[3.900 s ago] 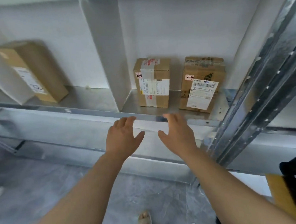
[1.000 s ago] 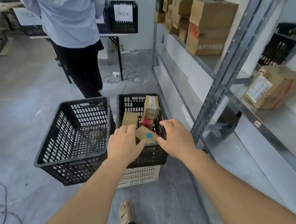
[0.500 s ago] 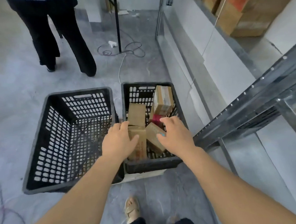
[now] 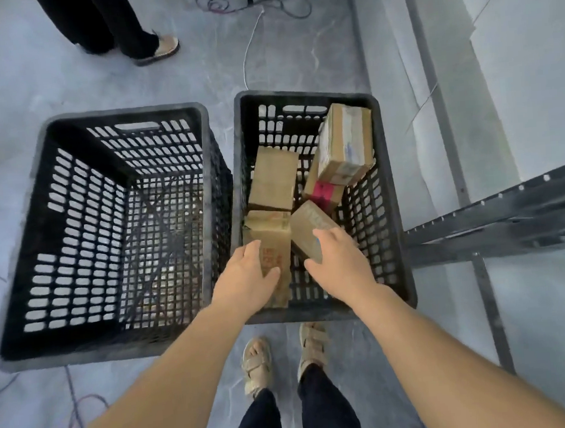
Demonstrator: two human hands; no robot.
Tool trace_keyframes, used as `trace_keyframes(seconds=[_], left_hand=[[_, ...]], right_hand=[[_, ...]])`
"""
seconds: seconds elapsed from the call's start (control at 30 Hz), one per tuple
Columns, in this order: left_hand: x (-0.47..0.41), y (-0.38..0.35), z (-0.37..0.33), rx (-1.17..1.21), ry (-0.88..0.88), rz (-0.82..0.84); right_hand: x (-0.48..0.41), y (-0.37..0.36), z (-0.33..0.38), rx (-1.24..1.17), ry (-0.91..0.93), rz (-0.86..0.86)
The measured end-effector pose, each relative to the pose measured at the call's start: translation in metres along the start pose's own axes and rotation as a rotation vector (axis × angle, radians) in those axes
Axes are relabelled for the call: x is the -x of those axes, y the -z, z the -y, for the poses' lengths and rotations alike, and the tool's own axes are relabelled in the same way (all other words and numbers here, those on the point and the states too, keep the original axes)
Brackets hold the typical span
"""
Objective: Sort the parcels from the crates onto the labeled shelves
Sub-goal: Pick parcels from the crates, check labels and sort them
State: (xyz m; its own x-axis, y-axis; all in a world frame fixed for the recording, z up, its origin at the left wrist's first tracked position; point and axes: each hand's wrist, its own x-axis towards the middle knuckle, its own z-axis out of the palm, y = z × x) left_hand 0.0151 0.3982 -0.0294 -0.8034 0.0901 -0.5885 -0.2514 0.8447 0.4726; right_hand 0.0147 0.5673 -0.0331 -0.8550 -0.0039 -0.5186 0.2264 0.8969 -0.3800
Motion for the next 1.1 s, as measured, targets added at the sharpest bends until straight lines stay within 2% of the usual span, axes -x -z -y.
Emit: trace_keyframes(seconds=[0.3,0.57,0.77,0.97,1.1], left_hand=[[-0.052,-0.036,-0.002,0.02,0.193,-0.019],[-0.067,-0.045,-0.005,0.265,0.301,-0.093],[-0.082,-0.046,-0.011,0.479,0.4,-0.14],[-0.09,-0.056,-0.019,0.556,0.46,-0.153],[-0.089,-0.056,-0.019,0.51,0.447,-0.196]], right_hand=[[-0.052,-0.029,-0.018,-0.052,0.006,0.151],[-0.069,-0.044,-0.017,-0.102,0.006,0.224],[-0.076,-0.047,-0.025,-0.279,-0.05,0.268],[-0.077,-0.054,-0.031,-0.429,-0.038,0.287],[-0.078,-0.059,-0.034,-0.545,-0.078,0.287]])
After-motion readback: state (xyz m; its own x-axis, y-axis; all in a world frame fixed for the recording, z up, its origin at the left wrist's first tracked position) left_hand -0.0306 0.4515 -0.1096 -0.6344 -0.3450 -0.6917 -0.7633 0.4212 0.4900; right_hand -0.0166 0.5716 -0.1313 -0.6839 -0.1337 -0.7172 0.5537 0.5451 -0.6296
